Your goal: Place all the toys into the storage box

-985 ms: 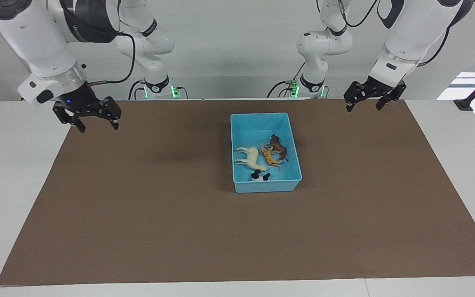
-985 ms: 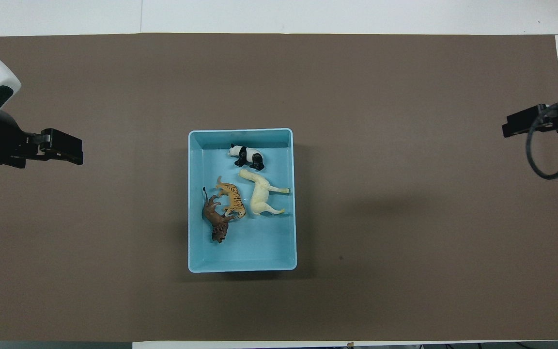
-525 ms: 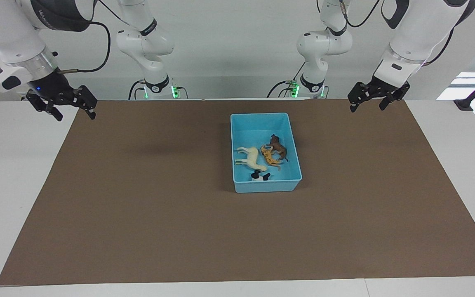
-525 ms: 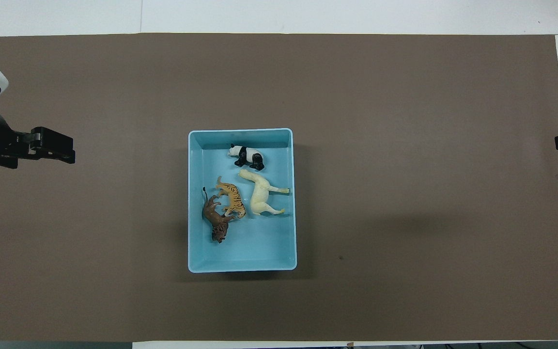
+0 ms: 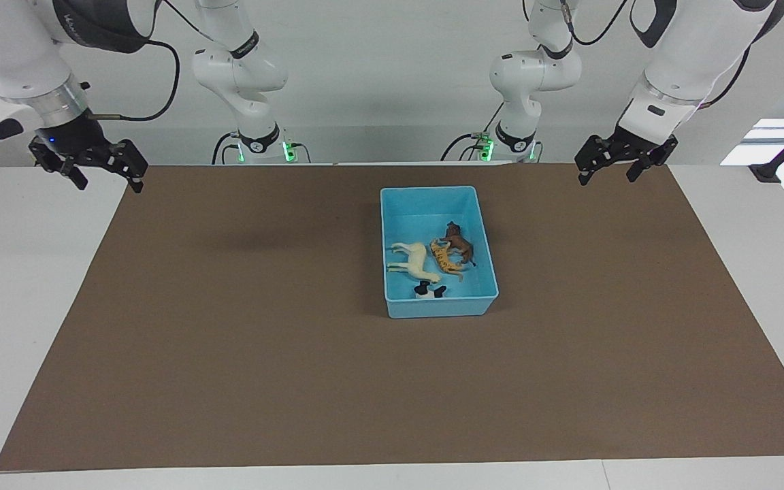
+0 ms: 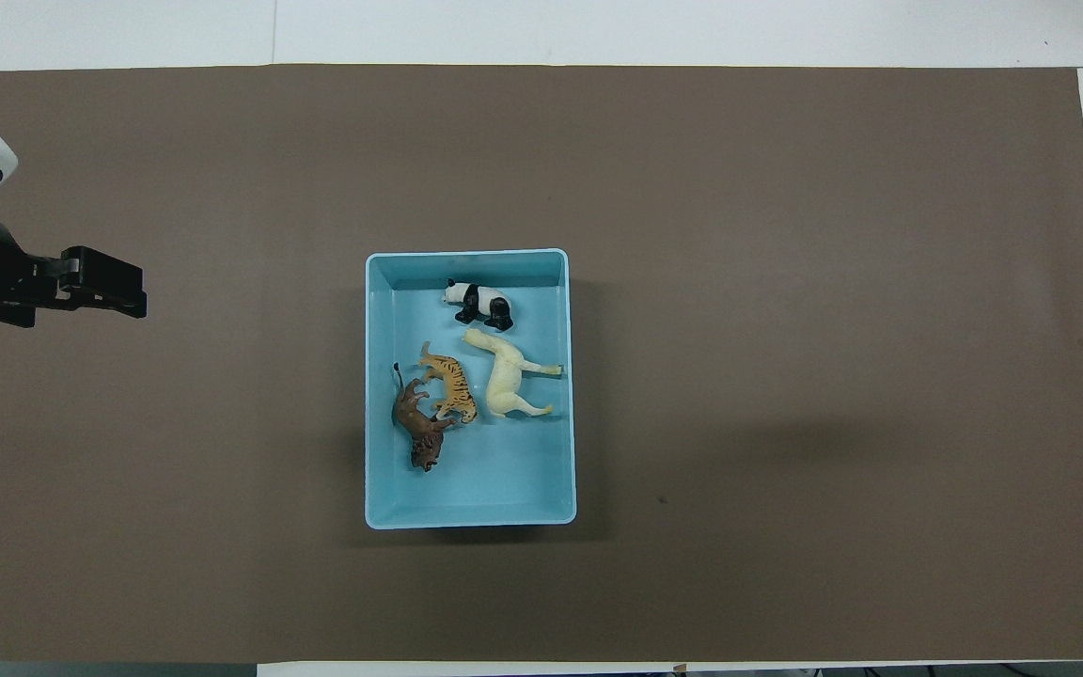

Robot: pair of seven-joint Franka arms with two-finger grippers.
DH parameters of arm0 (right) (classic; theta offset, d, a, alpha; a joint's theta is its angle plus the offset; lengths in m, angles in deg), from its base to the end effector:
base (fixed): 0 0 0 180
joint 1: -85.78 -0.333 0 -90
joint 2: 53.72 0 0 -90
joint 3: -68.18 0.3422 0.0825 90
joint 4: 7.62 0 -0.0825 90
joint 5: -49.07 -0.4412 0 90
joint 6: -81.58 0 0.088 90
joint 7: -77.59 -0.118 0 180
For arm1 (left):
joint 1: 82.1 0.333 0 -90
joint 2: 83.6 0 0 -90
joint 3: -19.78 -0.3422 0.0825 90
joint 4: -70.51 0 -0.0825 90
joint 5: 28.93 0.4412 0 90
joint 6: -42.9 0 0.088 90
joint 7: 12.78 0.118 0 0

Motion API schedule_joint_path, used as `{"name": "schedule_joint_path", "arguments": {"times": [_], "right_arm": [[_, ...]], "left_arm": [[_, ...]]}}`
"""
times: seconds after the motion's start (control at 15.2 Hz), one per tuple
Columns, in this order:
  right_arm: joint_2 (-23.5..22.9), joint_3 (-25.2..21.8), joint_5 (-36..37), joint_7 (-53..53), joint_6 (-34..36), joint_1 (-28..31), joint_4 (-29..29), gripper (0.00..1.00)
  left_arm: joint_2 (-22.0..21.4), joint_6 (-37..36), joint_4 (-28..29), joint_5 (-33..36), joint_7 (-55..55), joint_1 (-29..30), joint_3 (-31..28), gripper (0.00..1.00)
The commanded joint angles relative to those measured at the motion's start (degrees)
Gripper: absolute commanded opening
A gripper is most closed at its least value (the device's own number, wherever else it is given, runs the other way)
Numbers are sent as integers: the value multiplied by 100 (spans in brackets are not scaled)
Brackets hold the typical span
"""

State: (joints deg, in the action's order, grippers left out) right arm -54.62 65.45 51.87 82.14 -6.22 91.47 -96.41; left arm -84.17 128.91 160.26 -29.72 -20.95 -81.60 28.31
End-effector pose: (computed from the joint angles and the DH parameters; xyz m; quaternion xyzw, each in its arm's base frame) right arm 0.6052 -0.0953 0.6381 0.9990 -0.0343 -0.0192 0.0228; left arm 0.5943 -0.0860 0.6421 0.9996 0.0010 -0.0283 0.0022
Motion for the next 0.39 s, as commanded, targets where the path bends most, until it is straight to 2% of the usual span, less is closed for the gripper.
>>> {"name": "schedule_joint_path", "arguments": {"times": [0.0,0.33], "right_arm": [[11,114,-244,-103,141,178,28,100],[2,105,-174,-112,194,117,108,100]], "left_arm": [[-162,91,201,-71,16,46,9,100],[-162,91,201,-71,16,46,9,100]]}}
